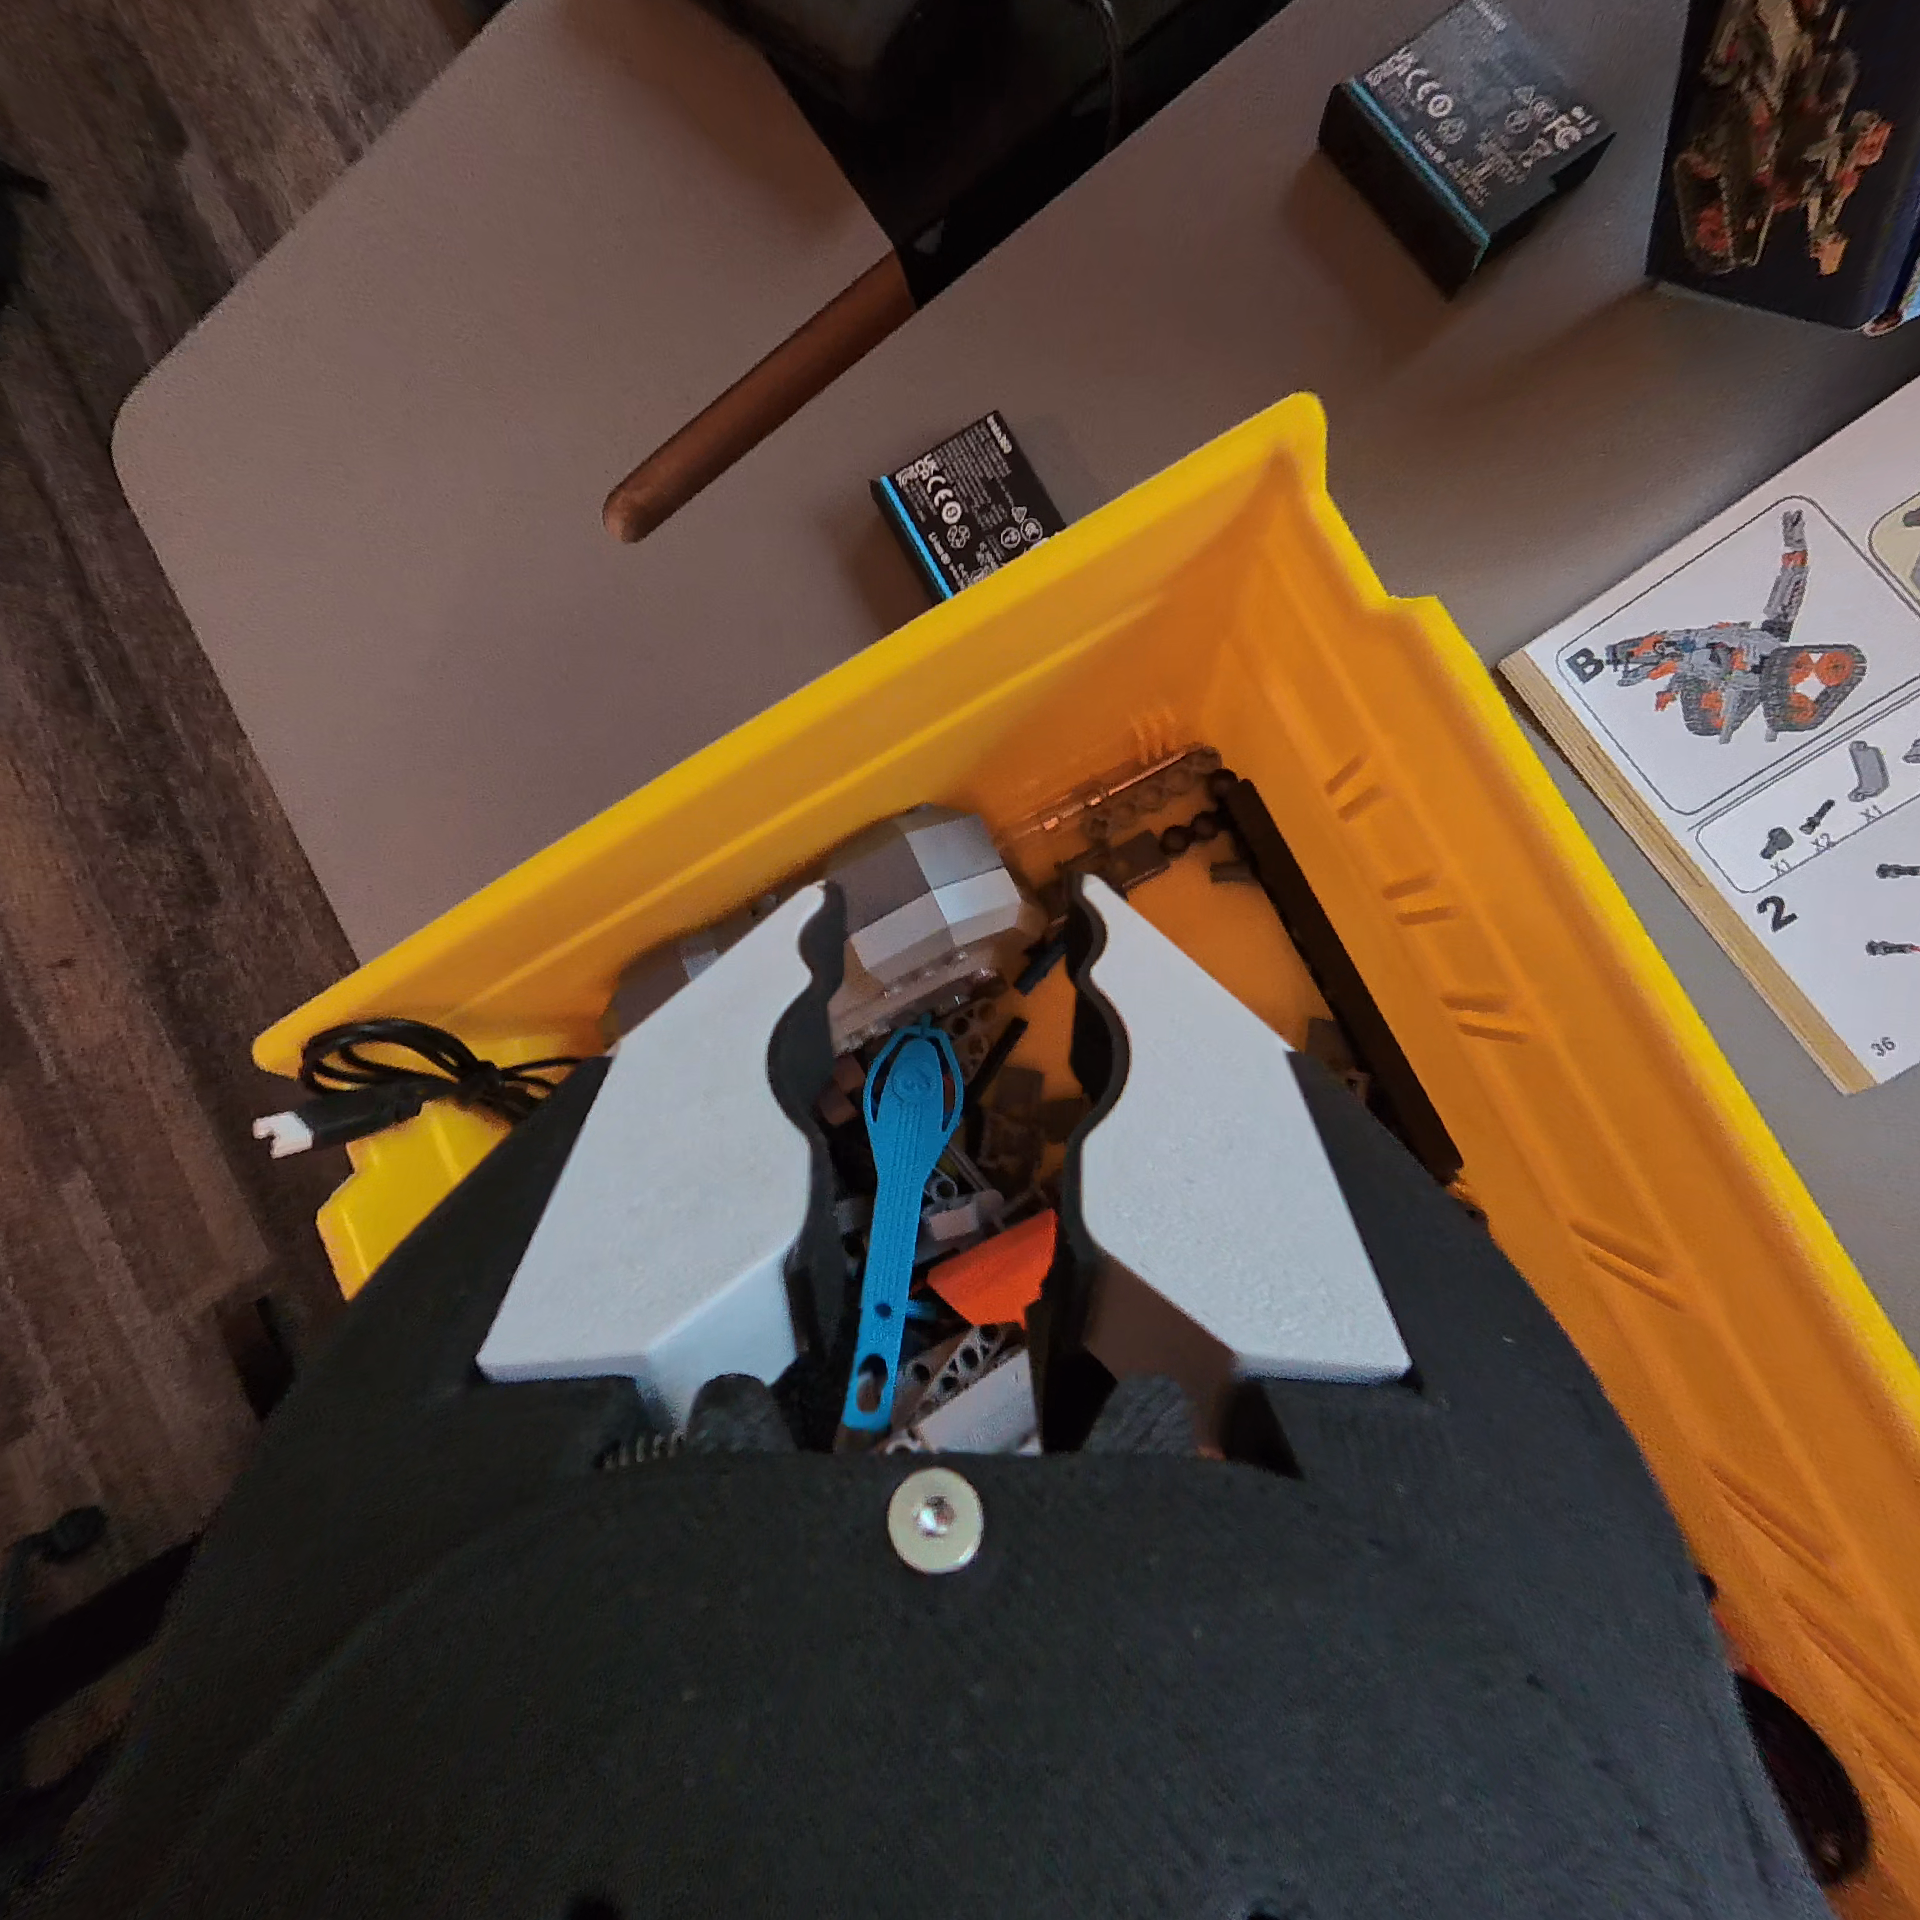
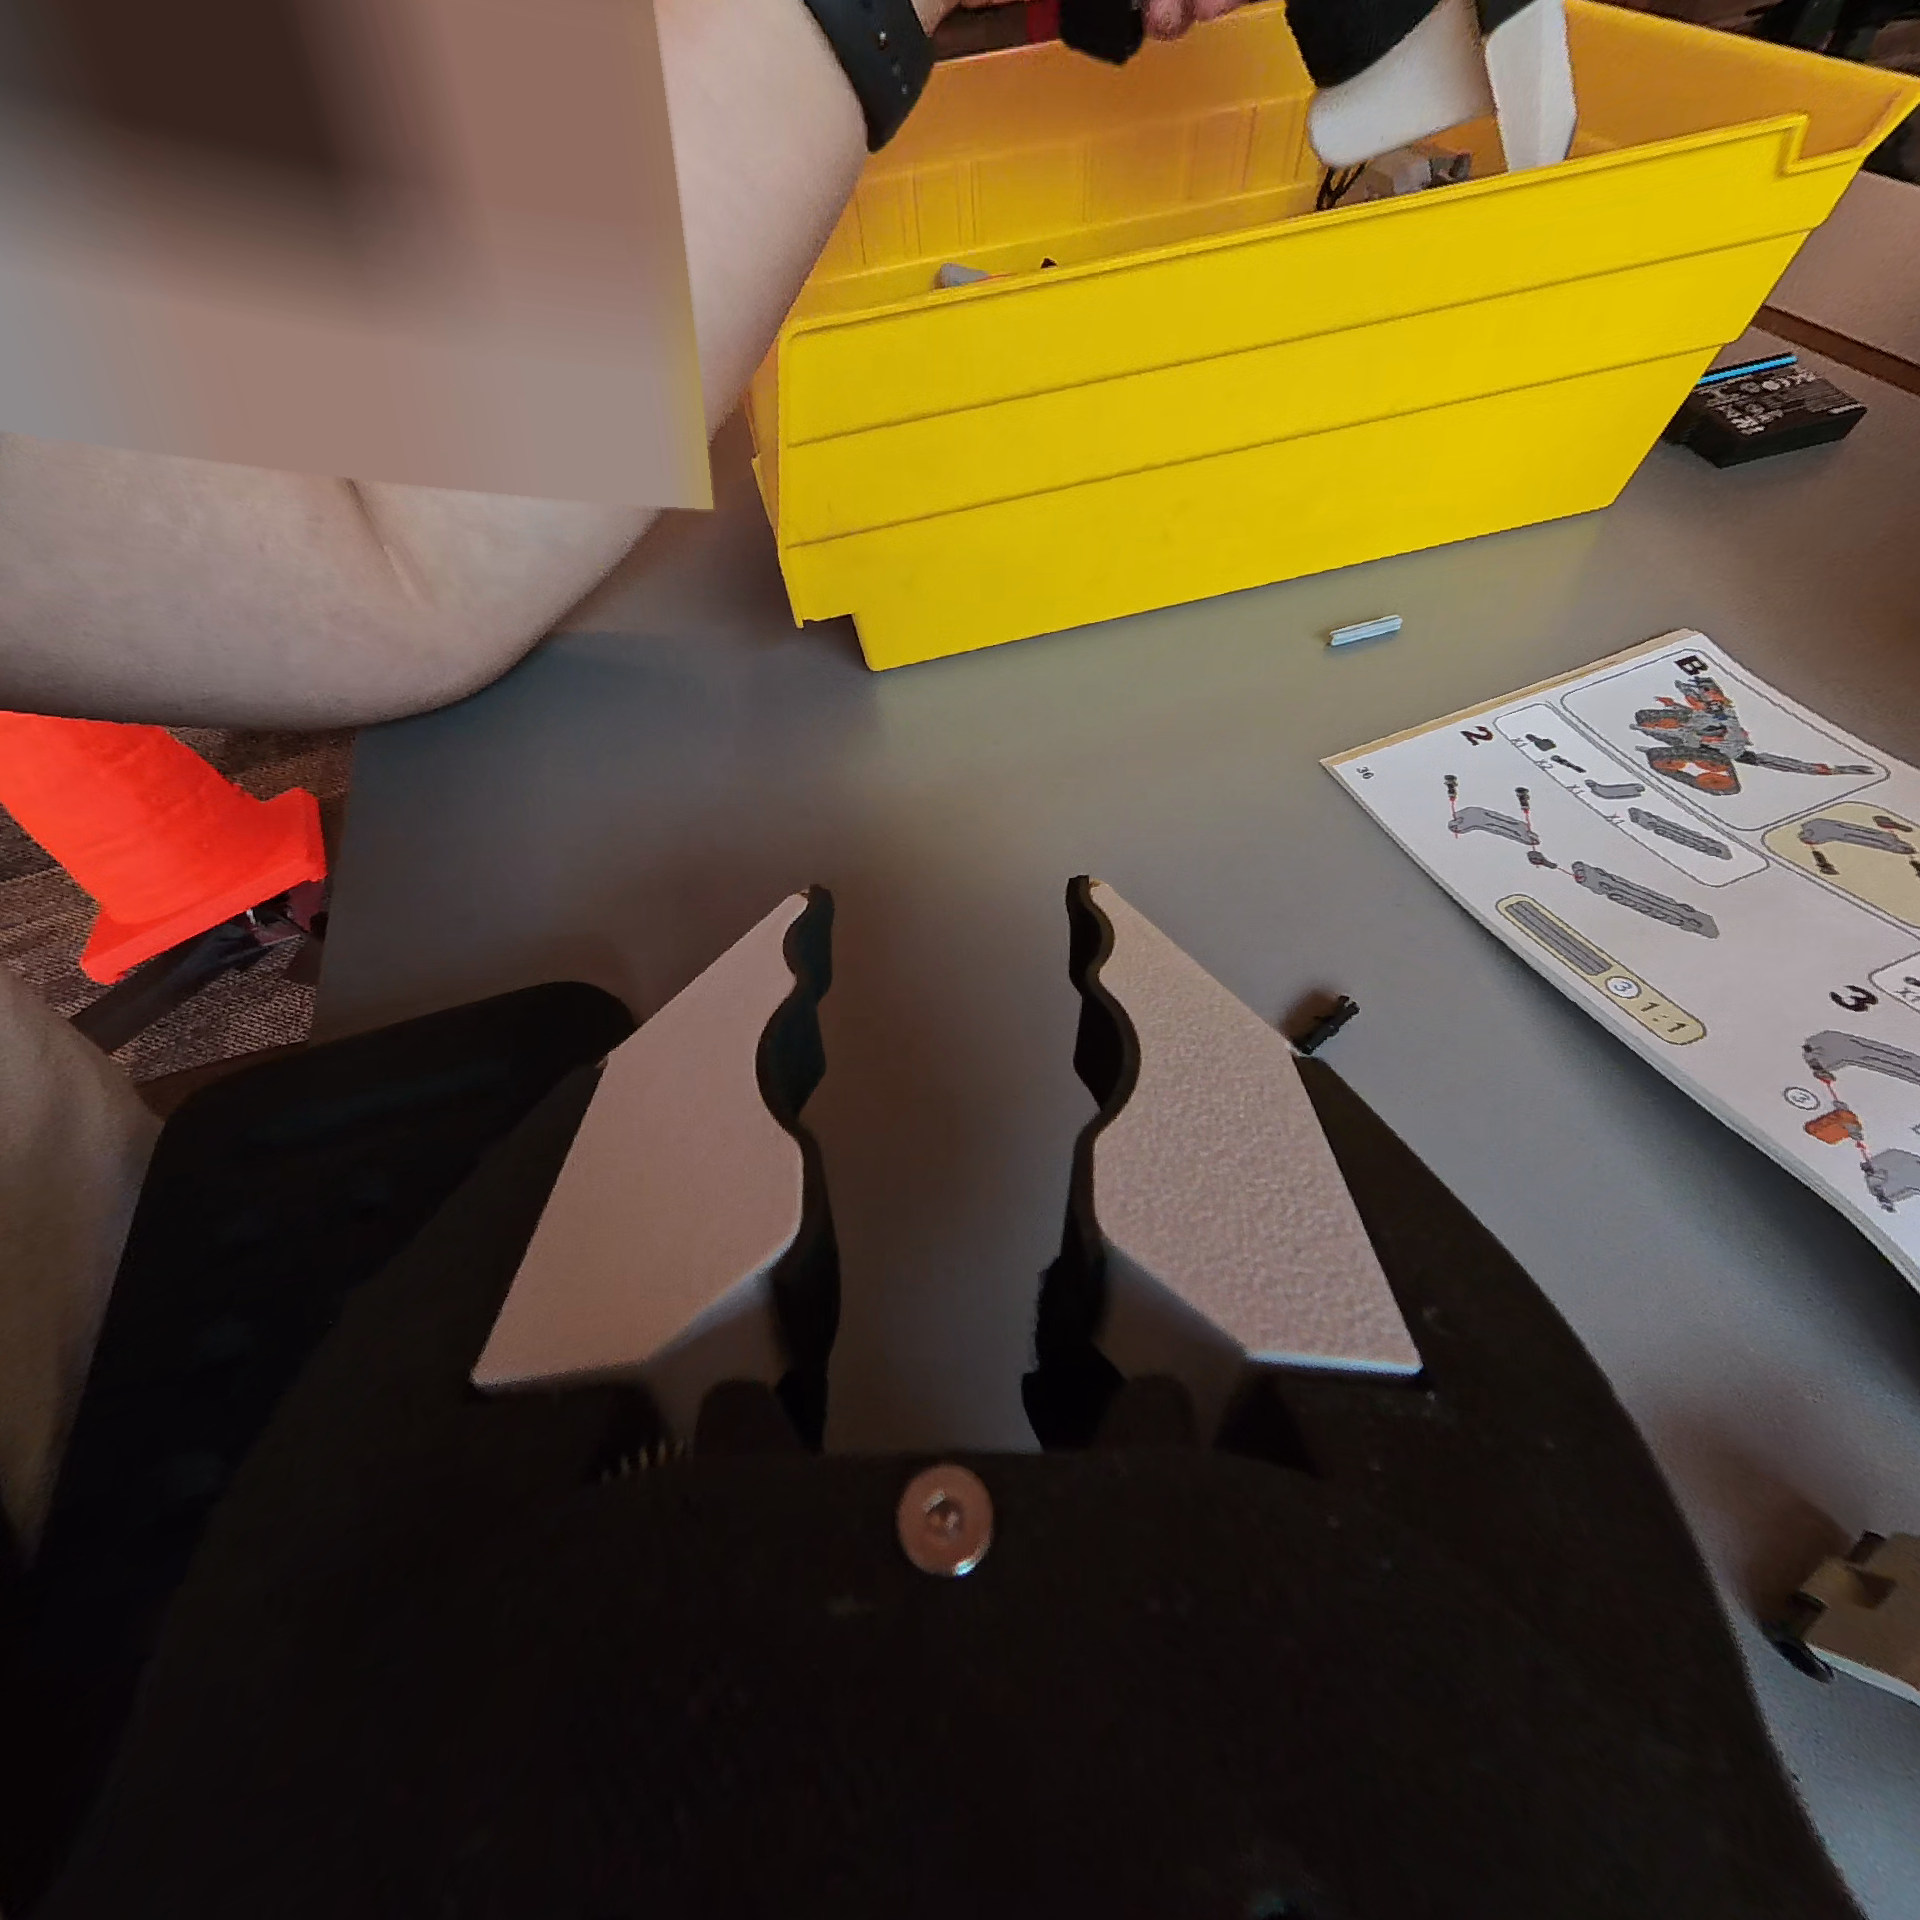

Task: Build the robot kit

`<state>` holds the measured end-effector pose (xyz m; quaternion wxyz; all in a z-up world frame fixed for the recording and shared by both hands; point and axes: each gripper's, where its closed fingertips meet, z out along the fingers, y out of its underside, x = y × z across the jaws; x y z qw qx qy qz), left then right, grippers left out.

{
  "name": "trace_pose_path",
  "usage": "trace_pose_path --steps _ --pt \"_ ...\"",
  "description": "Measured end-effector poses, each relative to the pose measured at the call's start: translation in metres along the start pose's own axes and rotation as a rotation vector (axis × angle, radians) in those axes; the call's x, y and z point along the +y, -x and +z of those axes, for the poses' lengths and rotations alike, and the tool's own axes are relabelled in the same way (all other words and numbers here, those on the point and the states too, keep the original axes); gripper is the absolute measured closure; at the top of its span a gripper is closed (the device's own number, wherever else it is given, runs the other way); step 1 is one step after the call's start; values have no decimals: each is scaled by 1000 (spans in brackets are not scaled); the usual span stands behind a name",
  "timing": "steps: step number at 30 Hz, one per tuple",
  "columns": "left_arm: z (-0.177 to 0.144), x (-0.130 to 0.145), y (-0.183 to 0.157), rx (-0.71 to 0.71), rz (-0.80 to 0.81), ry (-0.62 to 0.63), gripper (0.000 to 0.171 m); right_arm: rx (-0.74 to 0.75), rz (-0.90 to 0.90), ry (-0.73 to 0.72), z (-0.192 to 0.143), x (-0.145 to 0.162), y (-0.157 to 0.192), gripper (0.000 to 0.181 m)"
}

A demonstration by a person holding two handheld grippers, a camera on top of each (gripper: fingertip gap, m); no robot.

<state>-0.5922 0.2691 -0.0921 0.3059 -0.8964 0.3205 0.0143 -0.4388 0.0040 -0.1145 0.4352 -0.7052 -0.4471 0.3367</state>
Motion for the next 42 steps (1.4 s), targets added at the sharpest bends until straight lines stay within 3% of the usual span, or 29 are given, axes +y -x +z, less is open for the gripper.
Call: trace_pose_path --steps 2,4,11,15,21,26,30,36,42 --pt "4 -2 0 14 14 -27 116 -1 -2 -4 0 -1 0 136" --pt "7 -2 5 -12 24 -38 115 -7 1 -5 0 -1 1 136" --pt "18 20 24 -108 32 75 94 -23 11 -10 -2 -2 3 136" --pt "20 23 26 -114 30 87 90 -41 11 -8 -2 -2 6 137" --pt "-13 33 30 -117 -46 134 102 -56 16 -12 -3 -4 9 138" --pt "-44 101 17 -30 -189 432 99 -76 37 -16 -4 -5 11 139" --pt "-66 141 -3 71 -293 593 112 -83 33 -10 -4 -4 13 139" --pt "-91 157 -11 59 -318 644 118 -103 47 1 -3 -2 15 139" --pt "-81 164 -11 92 -375 693 110 -119 52 11 -1 0 18 141"
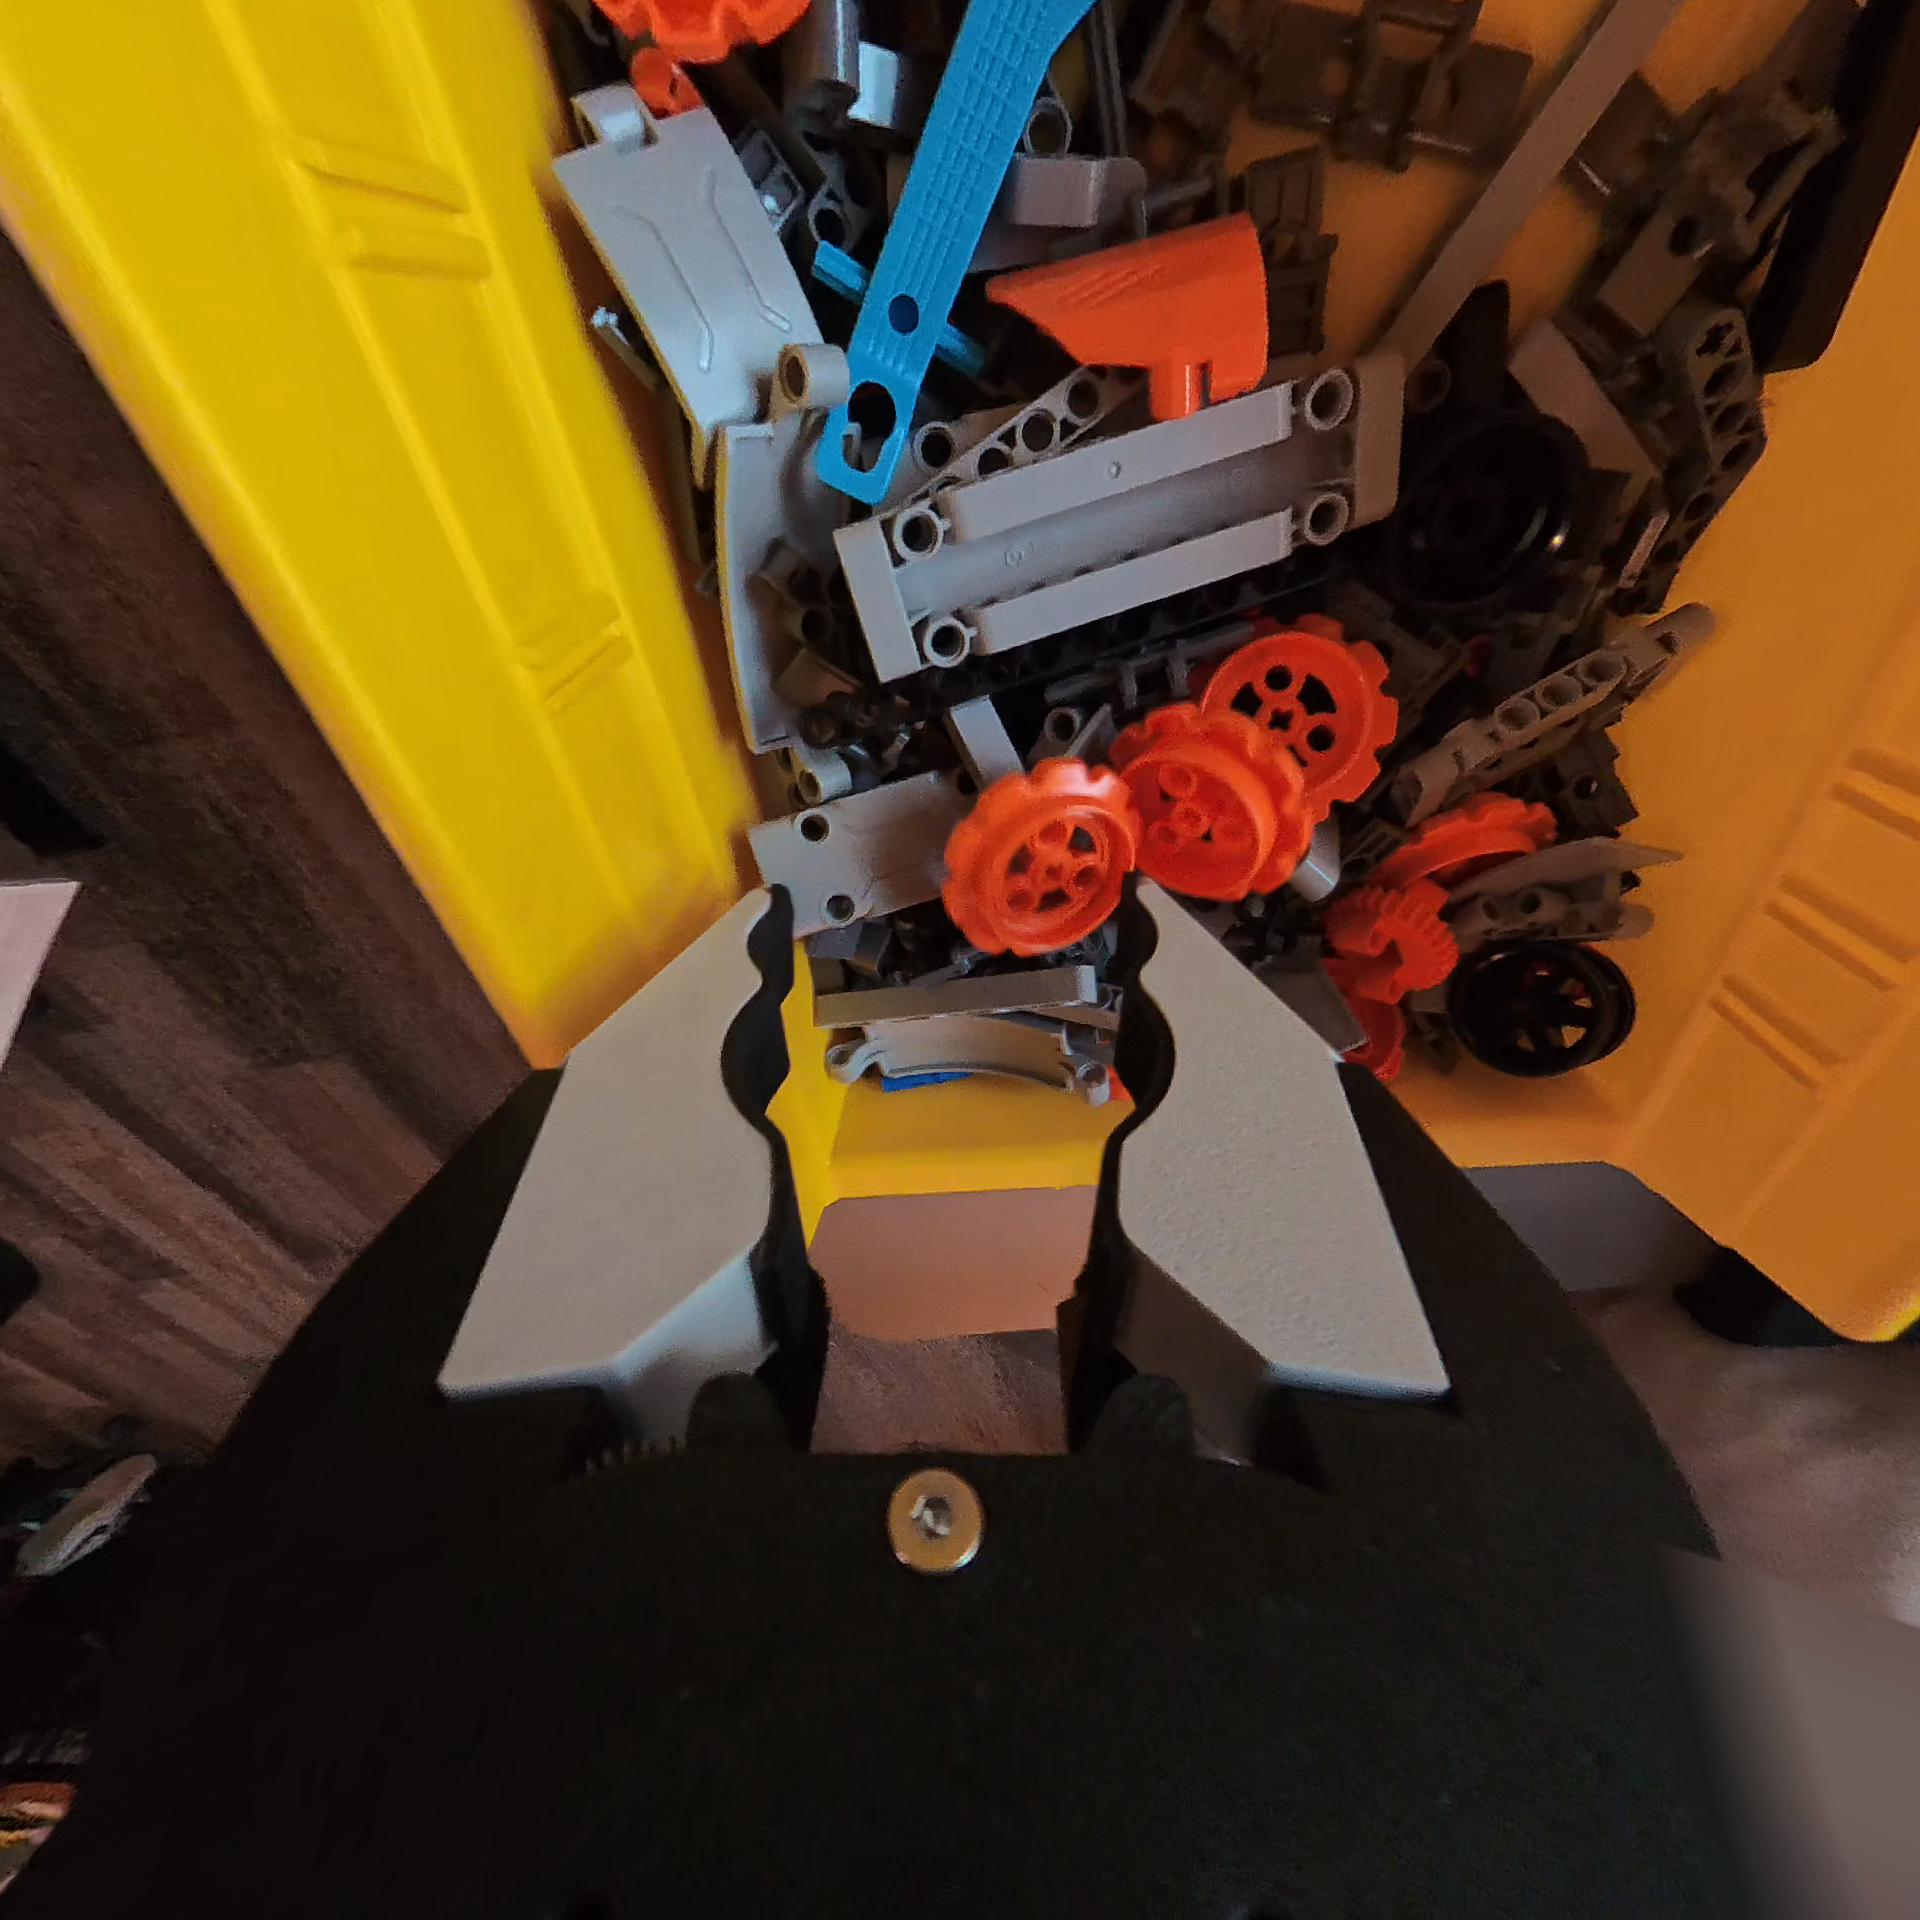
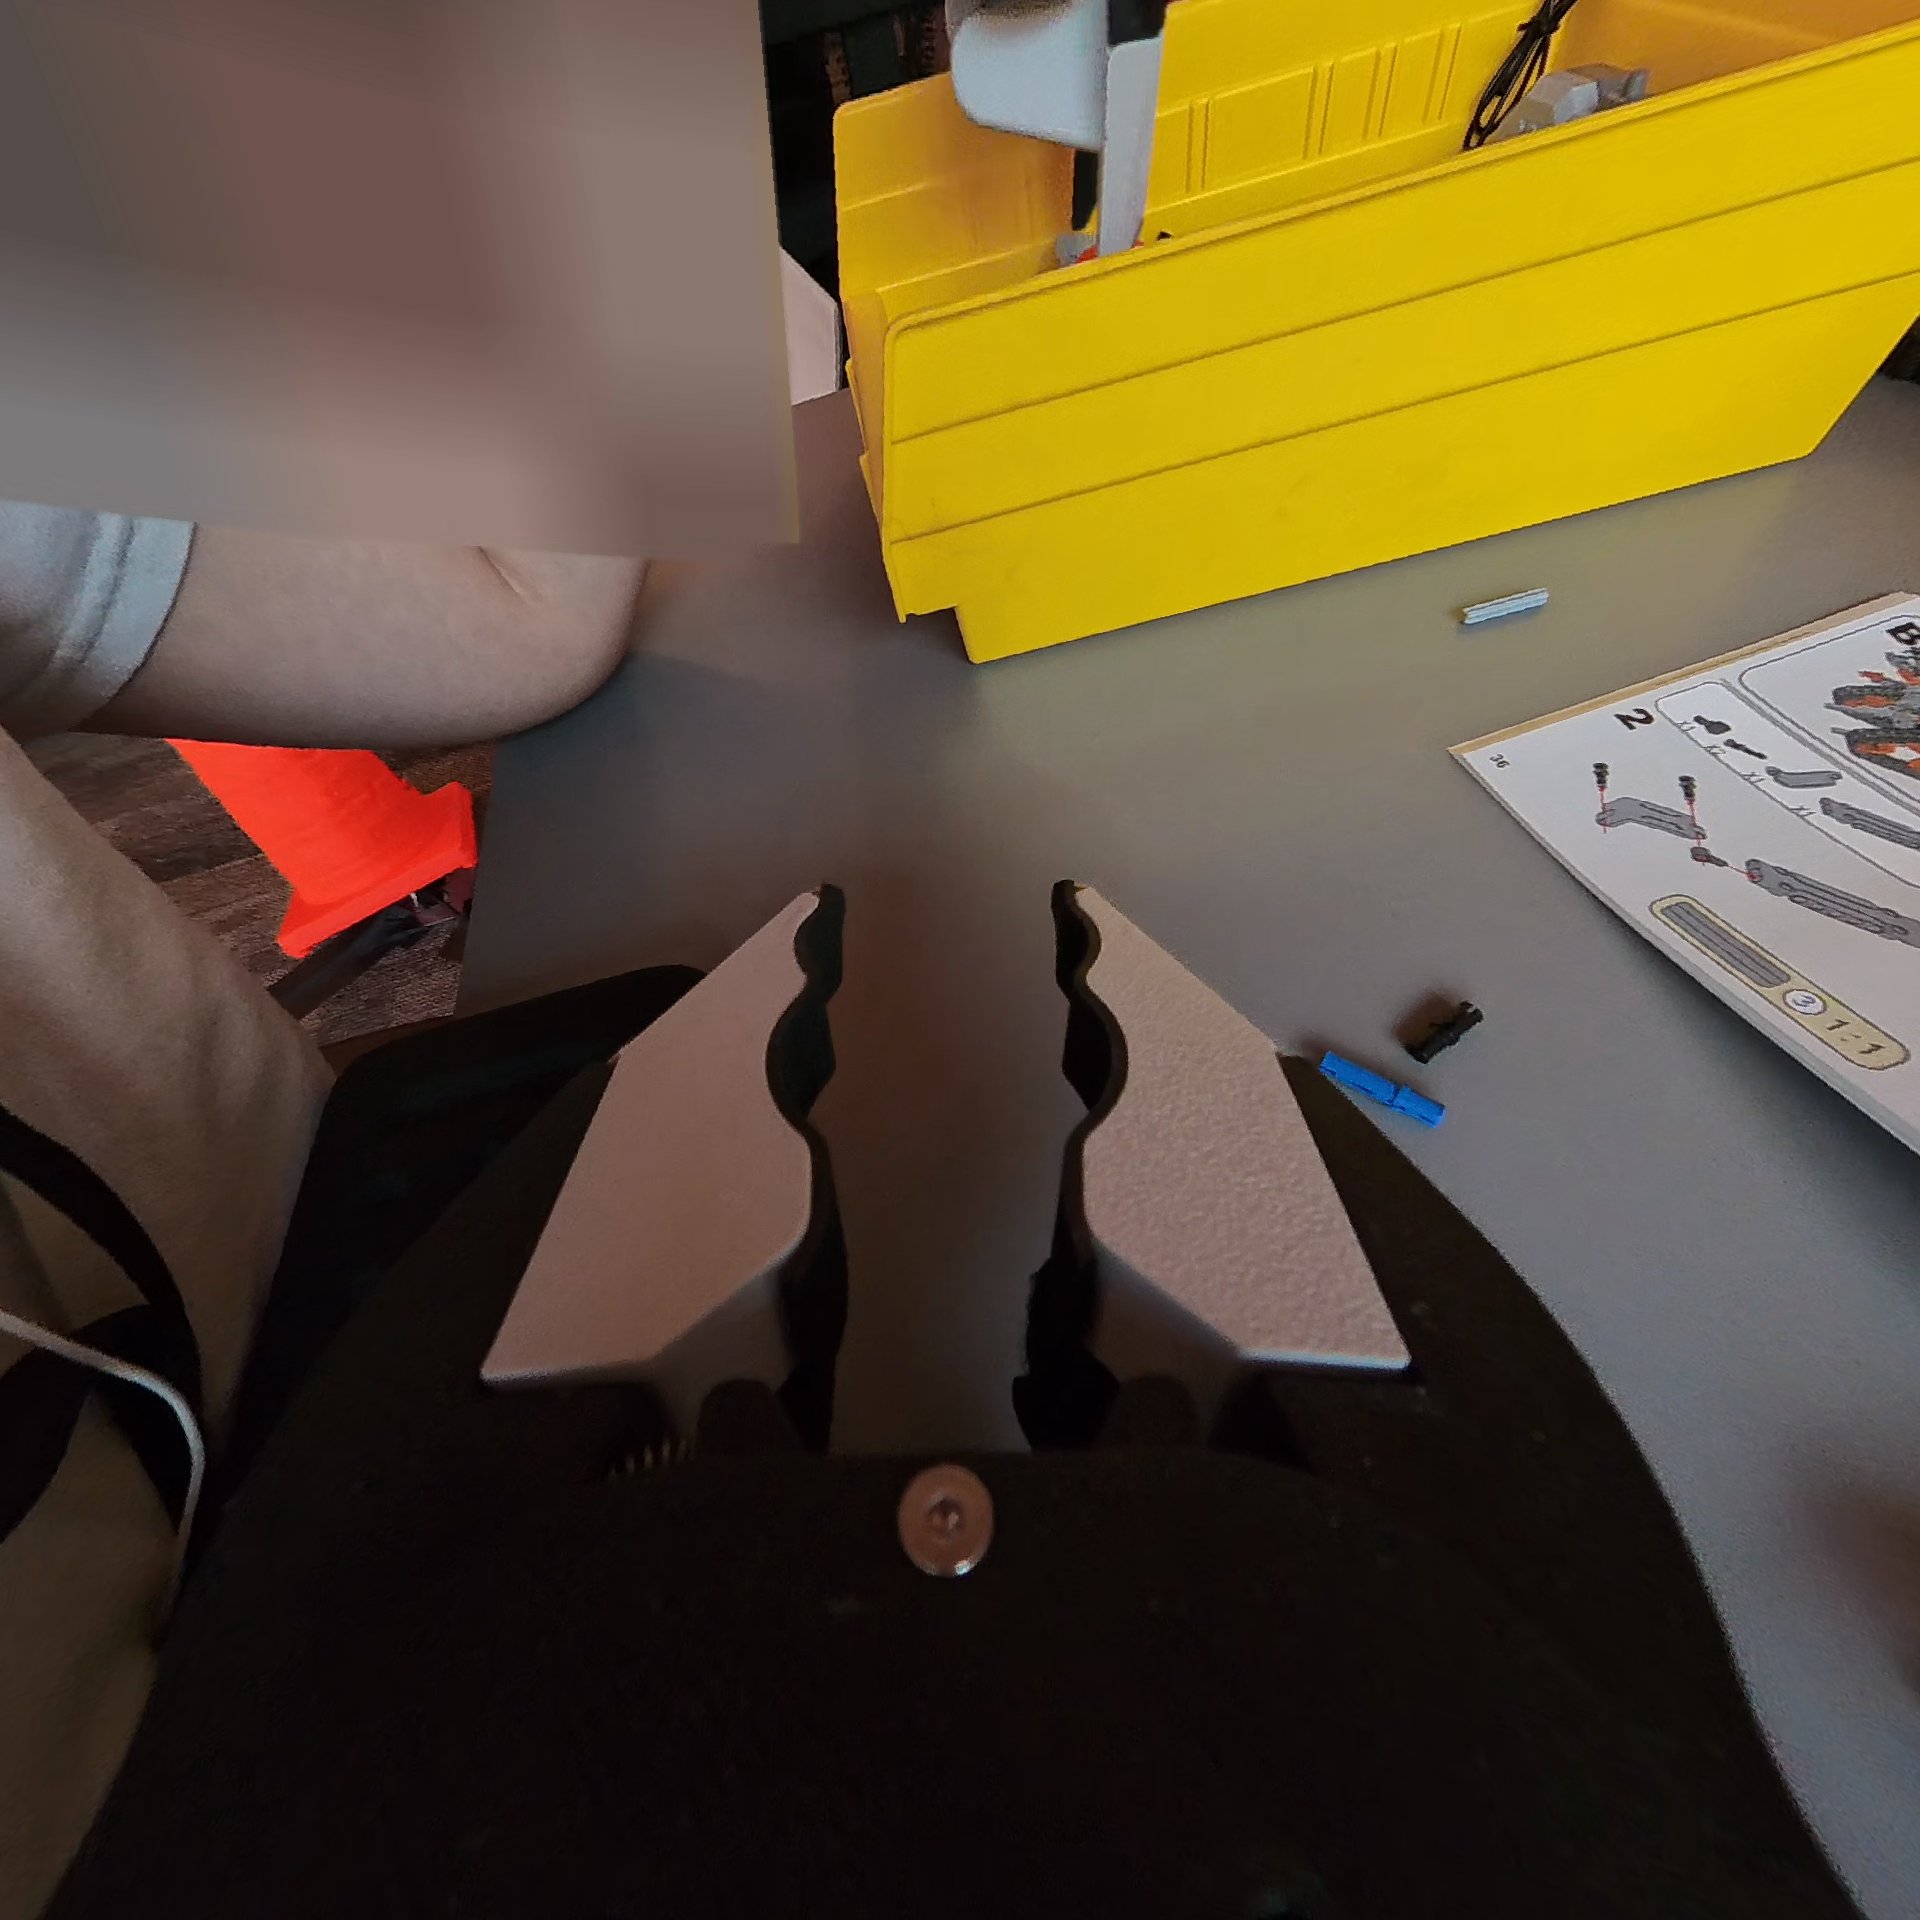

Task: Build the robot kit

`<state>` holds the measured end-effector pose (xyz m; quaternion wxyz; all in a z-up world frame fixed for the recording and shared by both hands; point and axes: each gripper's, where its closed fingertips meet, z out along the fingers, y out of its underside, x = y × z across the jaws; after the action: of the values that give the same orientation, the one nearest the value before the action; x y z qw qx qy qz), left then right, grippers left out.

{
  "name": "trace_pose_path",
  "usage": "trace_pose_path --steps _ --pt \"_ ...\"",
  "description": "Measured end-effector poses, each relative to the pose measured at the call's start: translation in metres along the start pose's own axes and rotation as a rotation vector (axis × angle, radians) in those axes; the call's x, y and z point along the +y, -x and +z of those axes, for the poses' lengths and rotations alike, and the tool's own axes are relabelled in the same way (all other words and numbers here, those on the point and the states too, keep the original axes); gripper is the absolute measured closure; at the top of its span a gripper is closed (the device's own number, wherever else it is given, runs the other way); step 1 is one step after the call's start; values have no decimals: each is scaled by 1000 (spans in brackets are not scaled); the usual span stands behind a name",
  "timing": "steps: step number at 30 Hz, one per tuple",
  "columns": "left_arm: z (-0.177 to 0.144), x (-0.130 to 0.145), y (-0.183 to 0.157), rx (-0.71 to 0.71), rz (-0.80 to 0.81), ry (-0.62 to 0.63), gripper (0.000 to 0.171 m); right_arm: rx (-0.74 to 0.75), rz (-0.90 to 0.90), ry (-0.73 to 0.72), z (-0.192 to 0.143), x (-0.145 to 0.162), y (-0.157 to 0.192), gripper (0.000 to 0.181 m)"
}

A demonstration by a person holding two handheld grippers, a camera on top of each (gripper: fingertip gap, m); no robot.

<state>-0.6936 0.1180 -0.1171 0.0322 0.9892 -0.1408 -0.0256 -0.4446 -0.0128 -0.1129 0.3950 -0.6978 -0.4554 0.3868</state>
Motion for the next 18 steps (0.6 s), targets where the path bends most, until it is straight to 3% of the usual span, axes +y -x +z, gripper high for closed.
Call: trace_pose_path --steps 10,13,18 --pt "15 -14 -9 53 46 38 117 -29 31 17 4 5 2 142" --pt "15 -17 -20 110 84 30 143 -32 38 18 5 6 2 142" --pt "14 -26 -26 92 120 18 142 -48 54 35 8 9 3 143"
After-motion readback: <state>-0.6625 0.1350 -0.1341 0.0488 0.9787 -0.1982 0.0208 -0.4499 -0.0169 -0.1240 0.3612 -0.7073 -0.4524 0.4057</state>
